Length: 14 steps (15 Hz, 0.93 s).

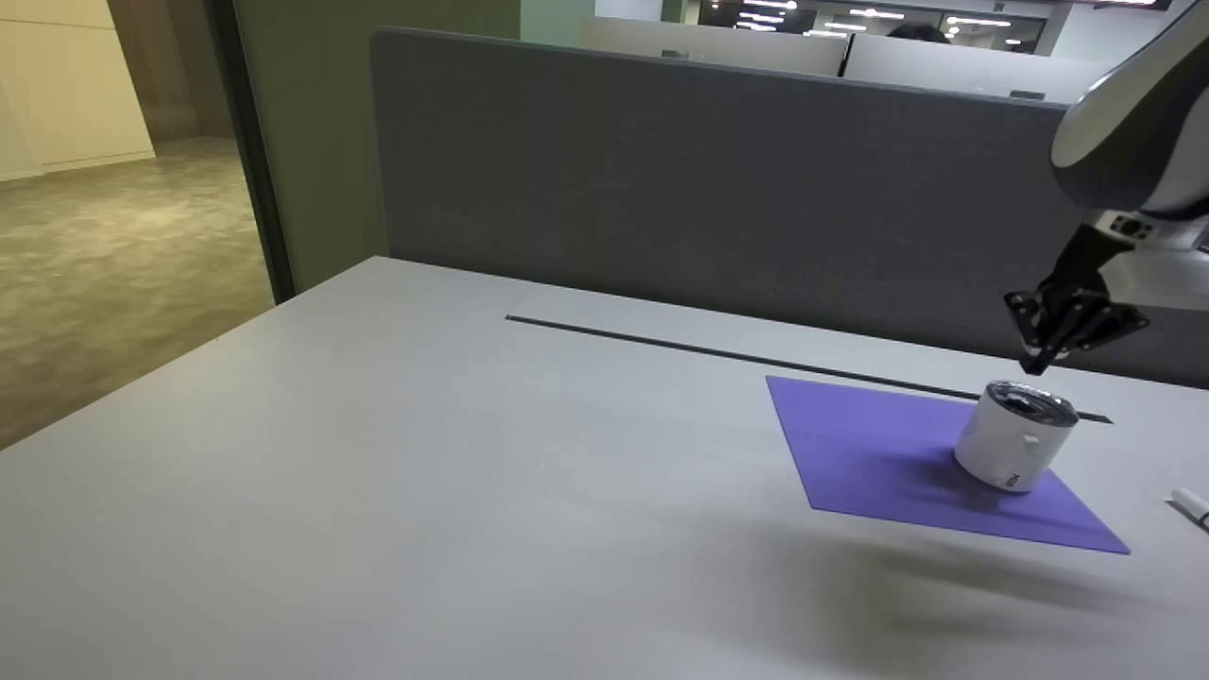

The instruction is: Slide the lid on the cup

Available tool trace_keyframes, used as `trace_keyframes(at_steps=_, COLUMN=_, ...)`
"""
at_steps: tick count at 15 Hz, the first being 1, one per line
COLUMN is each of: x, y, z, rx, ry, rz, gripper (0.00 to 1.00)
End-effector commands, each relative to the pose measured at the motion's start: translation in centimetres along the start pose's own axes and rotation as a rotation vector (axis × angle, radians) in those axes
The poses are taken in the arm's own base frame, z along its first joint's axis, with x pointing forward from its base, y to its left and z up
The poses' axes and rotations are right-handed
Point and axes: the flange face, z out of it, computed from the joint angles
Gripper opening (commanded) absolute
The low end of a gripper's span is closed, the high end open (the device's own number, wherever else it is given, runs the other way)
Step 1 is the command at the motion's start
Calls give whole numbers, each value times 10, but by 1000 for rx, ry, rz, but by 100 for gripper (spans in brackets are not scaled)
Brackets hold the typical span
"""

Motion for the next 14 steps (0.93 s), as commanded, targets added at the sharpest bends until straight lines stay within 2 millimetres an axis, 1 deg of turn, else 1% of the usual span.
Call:
trace_keyframes(at_steps=1, x=26, y=7, z=-66, rx=36, ry=78, rz=16, gripper=0)
trace_keyframes(at_steps=2, x=31, y=6, z=-82, rx=54, ry=77, rz=-3, gripper=26)
trace_keyframes(at_steps=3, x=34, y=7, z=-96, rx=60, ry=77, rz=-8, gripper=27)
trace_keyframes(at_steps=6, x=40, y=8, z=-132, rx=67, ry=49, rz=-27, gripper=46)
trace_keyframes(at_steps=8, x=40, y=8, z=-149, rx=72, ry=25, rz=-36, gripper=60)
trace_keyframes(at_steps=10, x=38, y=9, z=-160, rx=71, ry=-11, rz=-44, gripper=74)
trace_keyframes(at_steps=11, x=37, y=10, z=-163, rx=68, ry=-24, rz=-43, gripper=80)
trace_keyframes(at_steps=12, x=36, y=10, z=-166, rx=69, ry=-39, rz=-45, gripper=88)
trace_keyframes(at_steps=14, x=34, y=11, z=-170, rx=72, ry=-62, rz=-46, gripper=98)
